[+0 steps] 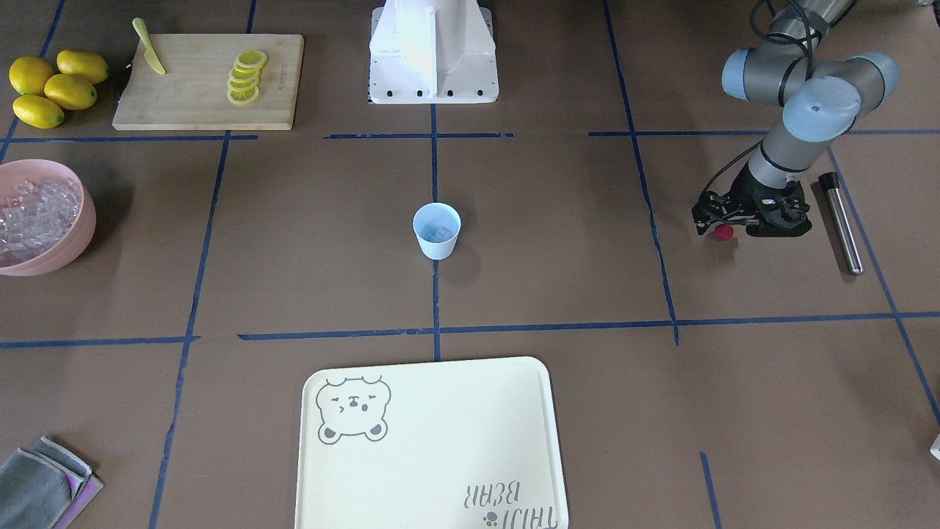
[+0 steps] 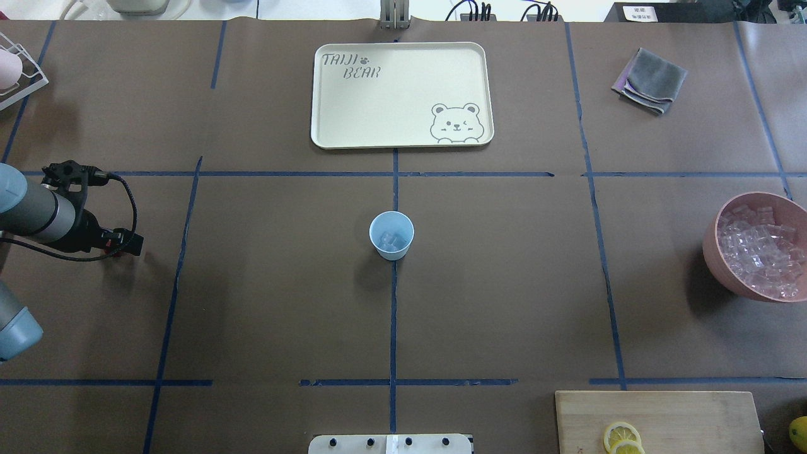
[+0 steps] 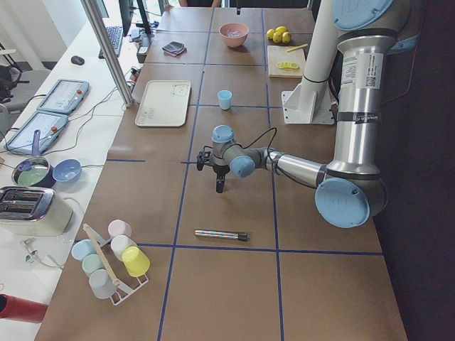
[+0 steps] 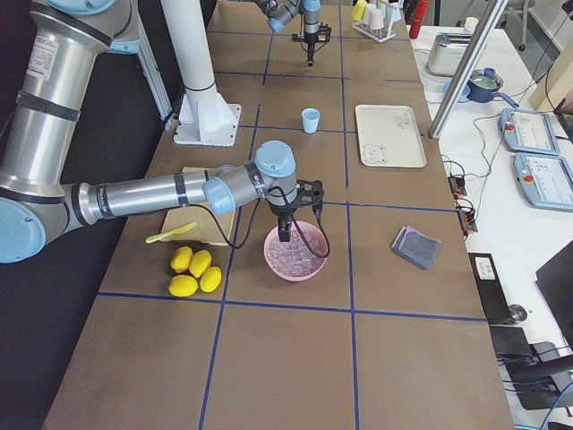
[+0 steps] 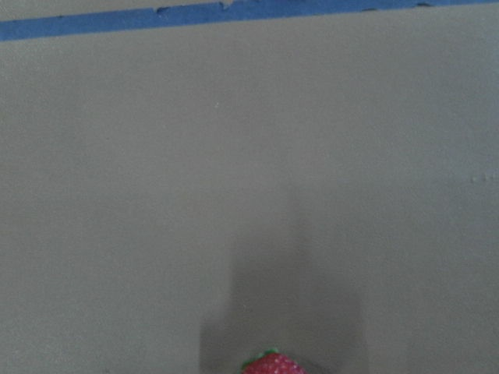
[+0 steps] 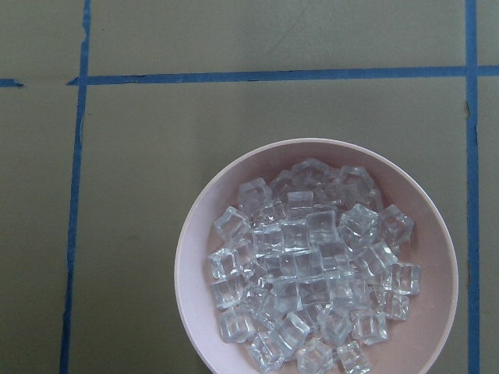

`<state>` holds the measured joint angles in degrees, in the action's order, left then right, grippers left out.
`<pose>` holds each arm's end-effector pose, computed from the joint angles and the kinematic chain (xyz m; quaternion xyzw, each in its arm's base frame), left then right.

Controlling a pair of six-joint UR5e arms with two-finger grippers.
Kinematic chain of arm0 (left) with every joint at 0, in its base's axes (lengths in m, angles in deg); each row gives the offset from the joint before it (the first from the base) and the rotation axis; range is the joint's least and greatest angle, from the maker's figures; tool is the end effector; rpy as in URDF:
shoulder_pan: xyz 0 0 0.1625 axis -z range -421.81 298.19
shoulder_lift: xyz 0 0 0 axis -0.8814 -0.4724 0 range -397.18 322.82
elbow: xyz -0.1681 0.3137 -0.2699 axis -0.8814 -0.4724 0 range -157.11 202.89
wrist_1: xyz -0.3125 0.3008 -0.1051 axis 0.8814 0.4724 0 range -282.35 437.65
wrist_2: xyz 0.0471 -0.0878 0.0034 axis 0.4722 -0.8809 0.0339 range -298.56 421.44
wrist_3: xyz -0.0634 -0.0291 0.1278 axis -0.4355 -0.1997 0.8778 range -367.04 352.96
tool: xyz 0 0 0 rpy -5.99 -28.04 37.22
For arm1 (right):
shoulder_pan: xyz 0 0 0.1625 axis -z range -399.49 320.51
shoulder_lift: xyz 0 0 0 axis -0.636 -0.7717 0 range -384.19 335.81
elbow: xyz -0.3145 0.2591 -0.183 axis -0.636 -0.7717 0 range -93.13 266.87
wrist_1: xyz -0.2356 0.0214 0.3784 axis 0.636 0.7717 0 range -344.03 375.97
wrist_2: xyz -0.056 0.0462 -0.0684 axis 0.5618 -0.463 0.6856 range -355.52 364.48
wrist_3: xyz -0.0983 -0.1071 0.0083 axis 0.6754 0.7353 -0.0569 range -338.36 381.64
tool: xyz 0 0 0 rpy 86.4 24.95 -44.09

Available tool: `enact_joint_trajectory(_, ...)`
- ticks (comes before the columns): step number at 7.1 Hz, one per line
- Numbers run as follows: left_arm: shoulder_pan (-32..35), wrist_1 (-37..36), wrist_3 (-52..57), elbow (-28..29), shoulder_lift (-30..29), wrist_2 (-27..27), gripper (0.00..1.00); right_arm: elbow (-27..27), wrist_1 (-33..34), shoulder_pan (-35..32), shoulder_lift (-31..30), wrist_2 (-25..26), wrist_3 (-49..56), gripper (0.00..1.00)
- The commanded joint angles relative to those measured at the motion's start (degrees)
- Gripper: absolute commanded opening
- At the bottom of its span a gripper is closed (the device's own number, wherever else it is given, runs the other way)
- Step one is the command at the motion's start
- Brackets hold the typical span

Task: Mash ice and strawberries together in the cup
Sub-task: 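Lower the left gripper onto the red strawberry and grasp it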

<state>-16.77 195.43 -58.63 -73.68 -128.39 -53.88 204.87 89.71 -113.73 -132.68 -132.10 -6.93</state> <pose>0.3660 -0.4671 0.6005 0.0426 0.3613 0.0130 0.9314 -0.0852 -0.4036 0.5626 0.0442 -0.4342 0.0122 0.8996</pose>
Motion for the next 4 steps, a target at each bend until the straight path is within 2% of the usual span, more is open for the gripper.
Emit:
enact_joint_trajectory(1,-0.1,0.0,-0.1,0.4,-0.5,-0.1,0.70,0.0,0.0,0.1,0.0,0.1,0.0,0.99)
enact_joint_trajectory(2,-0.1,0.0,-0.1,0.2,-0.5,-0.1,0.39,0.0,-0.1,0.1,0.1,0.1,0.0,0.99)
enact_joint_trajectory(3,0.0,0.0,-0.1,-0.3,-0.9,-0.1,0.15,0.0,-0.1,0.1,0.1,0.1,0.0,0.99)
enact_joint_trajectory(4,0.0,0.0,0.4,-0.5,-0.8,-0.1,0.01,0.0,-0.1,0.1,0.1,0.1,0.0,0.99)
